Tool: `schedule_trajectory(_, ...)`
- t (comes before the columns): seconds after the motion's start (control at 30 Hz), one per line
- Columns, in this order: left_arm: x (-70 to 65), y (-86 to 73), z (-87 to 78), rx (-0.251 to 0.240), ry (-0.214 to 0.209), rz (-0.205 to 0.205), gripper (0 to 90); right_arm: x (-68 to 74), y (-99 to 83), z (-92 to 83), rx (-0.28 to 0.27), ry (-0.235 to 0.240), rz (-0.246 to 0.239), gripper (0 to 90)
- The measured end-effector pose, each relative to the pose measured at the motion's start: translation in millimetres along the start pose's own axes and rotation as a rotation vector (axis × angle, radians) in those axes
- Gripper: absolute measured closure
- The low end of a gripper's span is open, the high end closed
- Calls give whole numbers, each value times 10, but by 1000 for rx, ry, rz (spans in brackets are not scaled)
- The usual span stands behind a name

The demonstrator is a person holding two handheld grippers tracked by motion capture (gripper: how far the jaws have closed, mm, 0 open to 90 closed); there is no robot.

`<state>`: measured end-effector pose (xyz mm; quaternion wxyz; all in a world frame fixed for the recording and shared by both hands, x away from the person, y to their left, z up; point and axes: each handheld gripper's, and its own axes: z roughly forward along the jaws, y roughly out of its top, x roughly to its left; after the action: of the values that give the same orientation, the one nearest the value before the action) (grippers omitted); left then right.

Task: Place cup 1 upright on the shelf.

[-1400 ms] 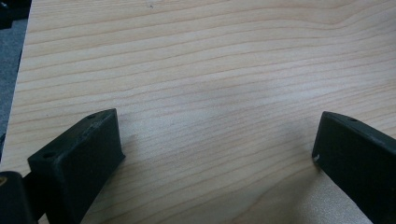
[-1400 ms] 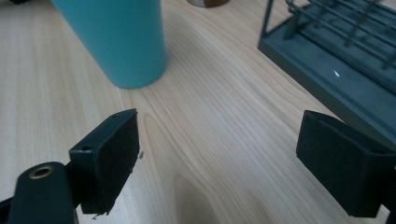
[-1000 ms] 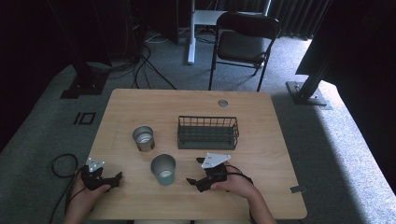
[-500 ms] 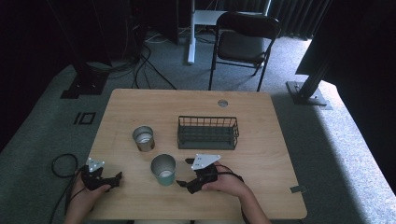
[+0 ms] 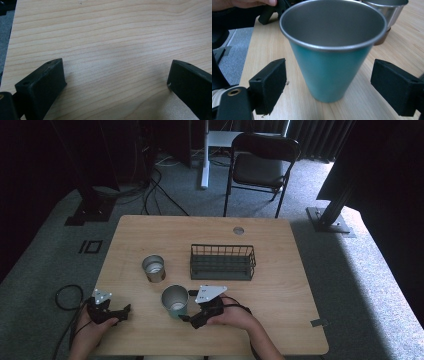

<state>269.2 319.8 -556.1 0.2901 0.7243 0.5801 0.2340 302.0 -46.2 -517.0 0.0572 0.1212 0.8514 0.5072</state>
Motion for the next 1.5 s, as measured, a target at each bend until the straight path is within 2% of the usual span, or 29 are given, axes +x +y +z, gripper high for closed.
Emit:
schedule_trajectory(0.2, 0, 0, 0, 0, 0, 0, 20, 2, 16, 66, -15, 1, -9, 130)
schedule_trajectory(0.43, 0, 0, 0, 0, 0, 0, 20, -5, 50, 142, -71, 3, 8, 124)
schedule_trajectory(0.6, 1, 0, -1, 1, 0, 1, 21, -4, 57, 176, -90, 4, 18, 125)
schedule_trajectory(1.23, 1, 0, 0, 1, 0, 1, 20, 19, 103, 350, -132, 6, 47, 124)
schedule_trajectory(1.4, 1, 0, 0, 1, 0, 1, 21, 38, 121, 363, -129, -24, 30, 129)
schedule_trajectory(1.5, 1, 0, 0, 0, 0, 1, 20, 33, 134, 354, -117, -21, 26, 129)
